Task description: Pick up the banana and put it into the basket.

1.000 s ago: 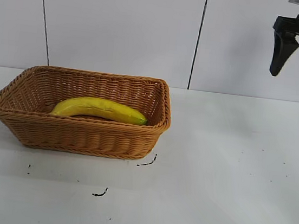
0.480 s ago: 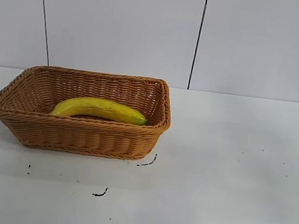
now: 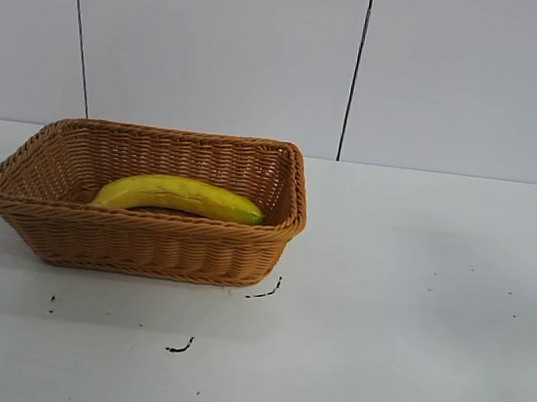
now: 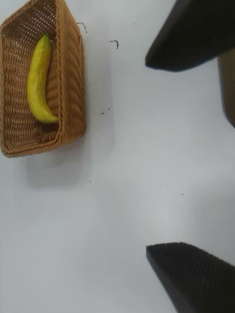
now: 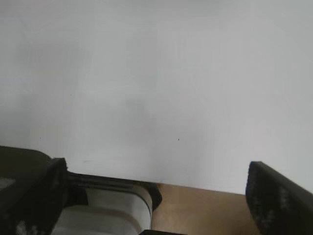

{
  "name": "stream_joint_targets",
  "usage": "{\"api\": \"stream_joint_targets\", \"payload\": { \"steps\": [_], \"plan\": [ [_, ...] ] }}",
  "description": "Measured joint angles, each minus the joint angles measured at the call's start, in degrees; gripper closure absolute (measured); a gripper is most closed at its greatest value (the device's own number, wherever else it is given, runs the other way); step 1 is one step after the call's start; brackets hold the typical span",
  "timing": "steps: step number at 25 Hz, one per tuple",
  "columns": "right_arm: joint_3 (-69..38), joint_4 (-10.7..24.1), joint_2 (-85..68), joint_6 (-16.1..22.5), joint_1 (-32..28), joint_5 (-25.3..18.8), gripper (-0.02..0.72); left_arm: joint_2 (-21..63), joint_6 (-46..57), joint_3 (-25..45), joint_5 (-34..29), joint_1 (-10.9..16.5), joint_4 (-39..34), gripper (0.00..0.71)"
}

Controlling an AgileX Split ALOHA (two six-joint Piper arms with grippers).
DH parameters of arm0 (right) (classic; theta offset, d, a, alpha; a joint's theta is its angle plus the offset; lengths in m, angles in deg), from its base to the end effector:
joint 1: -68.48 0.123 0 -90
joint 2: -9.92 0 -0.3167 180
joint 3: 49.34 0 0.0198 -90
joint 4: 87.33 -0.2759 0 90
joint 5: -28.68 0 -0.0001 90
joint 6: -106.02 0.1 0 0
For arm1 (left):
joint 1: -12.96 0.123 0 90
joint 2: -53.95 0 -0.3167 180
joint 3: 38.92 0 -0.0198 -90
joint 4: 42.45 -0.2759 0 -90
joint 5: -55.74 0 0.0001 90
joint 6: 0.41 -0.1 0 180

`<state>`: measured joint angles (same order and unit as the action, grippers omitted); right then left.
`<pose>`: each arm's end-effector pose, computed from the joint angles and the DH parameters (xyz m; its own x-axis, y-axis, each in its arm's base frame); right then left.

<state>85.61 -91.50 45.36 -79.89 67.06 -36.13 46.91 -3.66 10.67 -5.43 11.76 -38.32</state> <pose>0.0678 0.0049 0.2897 -0.8183 -0.0516 -0.5725 -0.0719 0.9973 0.0128 -0.0066 -0.0062 0.2836 -0.4635 0.0316 -0.8855 0.0869 0.9962 -0.0100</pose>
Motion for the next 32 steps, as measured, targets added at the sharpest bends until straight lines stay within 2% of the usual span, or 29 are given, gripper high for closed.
{"api": "stream_joint_targets", "payload": {
  "steps": [6,16,32],
  "plan": [
    [-4.1,-0.4,-16.6,0.0,0.0,5.5,0.011,0.0,0.0,0.0,0.0,0.0,0.0,0.020],
    [-4.5,-0.9,-28.3,0.0,0.0,5.5,0.011,0.0,0.0,0.0,0.0,0.0,0.0,0.020],
    [-4.5,-1.4,-28.7,0.0,0.0,5.5,0.011,0.0,0.0,0.0,0.0,0.0,0.0,0.020]
  ]
}}
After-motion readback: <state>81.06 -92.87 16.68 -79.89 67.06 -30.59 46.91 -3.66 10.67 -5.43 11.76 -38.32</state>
